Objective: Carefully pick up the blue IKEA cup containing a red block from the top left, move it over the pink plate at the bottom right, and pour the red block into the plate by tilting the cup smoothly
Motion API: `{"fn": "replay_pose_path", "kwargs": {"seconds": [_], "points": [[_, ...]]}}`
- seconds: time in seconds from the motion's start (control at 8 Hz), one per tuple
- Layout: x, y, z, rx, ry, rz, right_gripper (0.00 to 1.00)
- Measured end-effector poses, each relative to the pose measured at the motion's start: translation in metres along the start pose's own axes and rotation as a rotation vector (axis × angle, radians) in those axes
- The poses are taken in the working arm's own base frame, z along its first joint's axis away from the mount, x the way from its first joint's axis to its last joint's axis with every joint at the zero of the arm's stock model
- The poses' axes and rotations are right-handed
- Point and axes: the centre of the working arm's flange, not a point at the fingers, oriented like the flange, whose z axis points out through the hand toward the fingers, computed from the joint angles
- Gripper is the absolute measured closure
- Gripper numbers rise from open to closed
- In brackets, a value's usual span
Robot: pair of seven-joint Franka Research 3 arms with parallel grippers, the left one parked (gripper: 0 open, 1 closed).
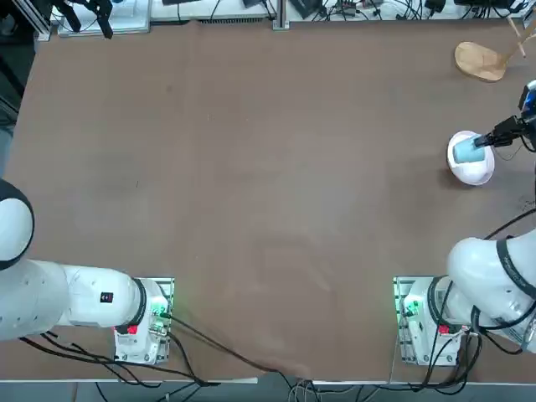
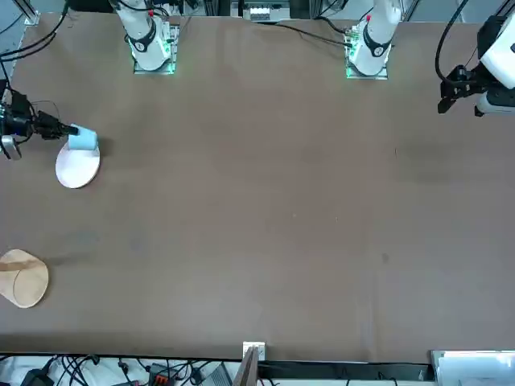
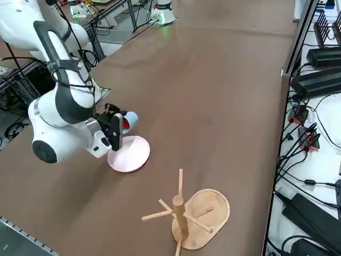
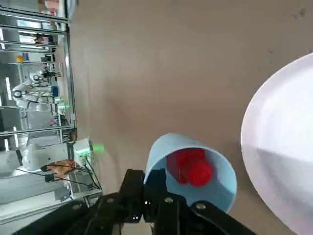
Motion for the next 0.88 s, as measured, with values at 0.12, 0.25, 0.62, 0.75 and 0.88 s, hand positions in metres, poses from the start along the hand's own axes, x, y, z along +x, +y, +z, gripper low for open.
{"fn": "replay_pose_path", "kwargs": {"seconds": [0.12,0.25,0.62,0.75,0.88], "points": [[0.0,0.009,0.002,0.035,0.002,-0.007,0.98],[0.0,0.017,0.003,0.064,0.007,-0.007,0.98],[-0.005,0.032,0.005,0.111,0.008,-0.015,0.98],[-0.008,0.037,0.005,0.137,0.008,-0.02,0.98],[-0.01,0.042,0.004,0.171,0.015,-0.031,0.98]]}}
